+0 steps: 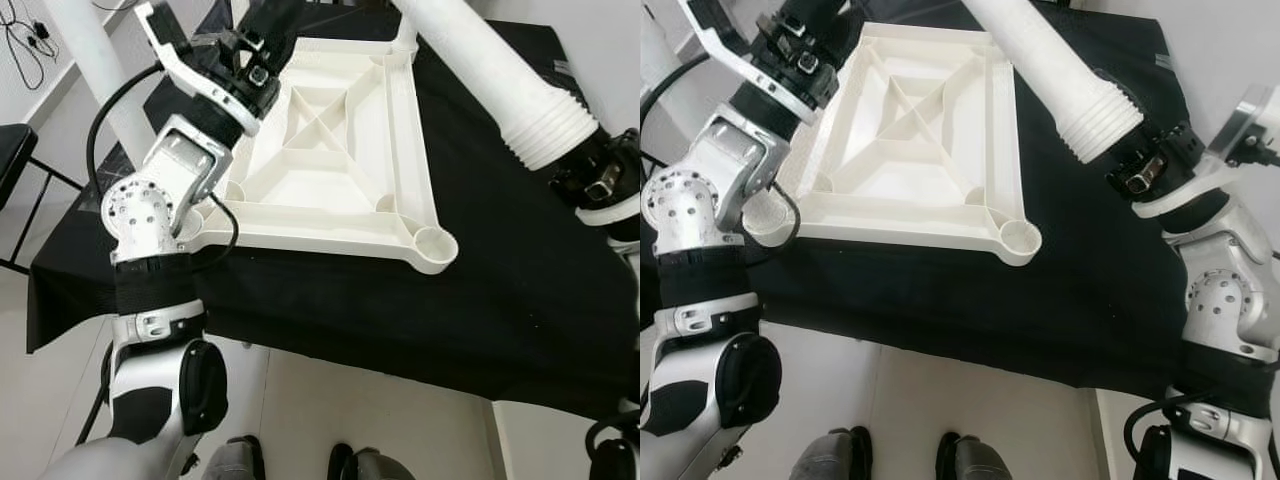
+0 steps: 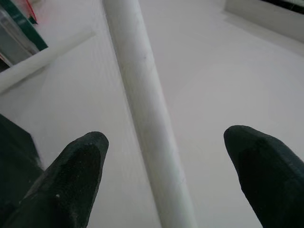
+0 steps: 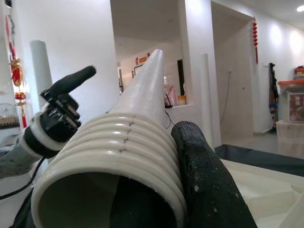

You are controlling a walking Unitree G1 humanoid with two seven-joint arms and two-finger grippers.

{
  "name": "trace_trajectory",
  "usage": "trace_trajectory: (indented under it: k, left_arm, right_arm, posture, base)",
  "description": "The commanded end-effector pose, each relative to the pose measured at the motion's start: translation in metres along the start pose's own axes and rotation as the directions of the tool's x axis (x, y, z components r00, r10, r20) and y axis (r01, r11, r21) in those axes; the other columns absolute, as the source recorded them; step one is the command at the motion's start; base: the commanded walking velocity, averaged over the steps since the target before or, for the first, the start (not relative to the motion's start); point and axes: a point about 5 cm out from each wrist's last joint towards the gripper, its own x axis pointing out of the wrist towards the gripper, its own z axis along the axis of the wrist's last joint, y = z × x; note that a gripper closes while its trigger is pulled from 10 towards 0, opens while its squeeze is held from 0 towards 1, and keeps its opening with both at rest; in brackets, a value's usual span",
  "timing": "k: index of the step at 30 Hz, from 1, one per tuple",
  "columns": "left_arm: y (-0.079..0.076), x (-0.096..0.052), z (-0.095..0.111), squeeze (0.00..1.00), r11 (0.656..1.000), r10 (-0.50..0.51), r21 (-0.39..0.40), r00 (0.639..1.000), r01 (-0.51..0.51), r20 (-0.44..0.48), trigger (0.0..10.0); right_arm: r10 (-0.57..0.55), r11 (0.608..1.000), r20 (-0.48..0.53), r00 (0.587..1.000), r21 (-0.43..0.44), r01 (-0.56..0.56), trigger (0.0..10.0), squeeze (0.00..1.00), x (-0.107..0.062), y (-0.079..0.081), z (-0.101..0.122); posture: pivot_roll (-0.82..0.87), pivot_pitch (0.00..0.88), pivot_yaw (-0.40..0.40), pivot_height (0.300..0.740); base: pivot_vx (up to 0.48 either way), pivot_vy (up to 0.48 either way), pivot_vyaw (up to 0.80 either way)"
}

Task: Building children table

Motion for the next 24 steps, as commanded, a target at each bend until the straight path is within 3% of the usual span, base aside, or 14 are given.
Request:
trace_trajectory:
  k: [1,7,8,20,24]
  left_arm:
    - [-0.005,0.002,0.004,1.00,0.999,-0.041,-0.016,0.999,0.041,0.000,10.0]
    - [-0.008,0.007,0.004,1.00,0.997,-0.065,-0.034,0.998,0.064,-0.020,10.0]
    - [-0.008,0.008,0.005,0.04,0.997,-0.066,-0.035,0.998,0.065,-0.020,10.0]
    - [-0.011,0.009,0.004,0.00,0.995,-0.082,-0.054,0.996,0.081,-0.027,10.0]
    - [-0.013,0.009,-0.002,0.00,0.994,-0.094,-0.061,0.995,0.091,-0.043,10.0]
  right_arm:
    - [0.072,0.997,-0.013,0.997,0.006,-0.072,10.0,0.00,0.001,0.009,0.002]
    - [0.168,0.985,-0.071,0.983,0.039,-0.166,10.0,0.00,0.000,0.023,-0.007]
    - [0.184,0.983,-0.077,0.980,0.046,-0.180,10.0,0.00,0.000,0.025,-0.008]
    - [0.246,0.967,-0.072,0.967,0.085,-0.240,10.0,0.00,0.004,0.035,-0.012]
    - [0.183,0.981,-0.031,0.983,0.072,-0.181,10.0,0.00,0.009,0.029,-0.010]
  posture:
    - [0.00,0.211,-0.059,0.740]
    - [0.00,0.211,-0.060,0.740]
    - [0.00,0.211,-0.062,0.740]
    - [0.01,0.204,-0.064,0.740]
    - [0.01,0.203,-0.065,0.740]
  base:
    - [0.000,0.000,0.00]
    - [0.000,0.000,0.00]
    - [0.000,0.000,0.00]
    - [0.000,0.000,0.00]
    - [0.000,0.000,0.00]
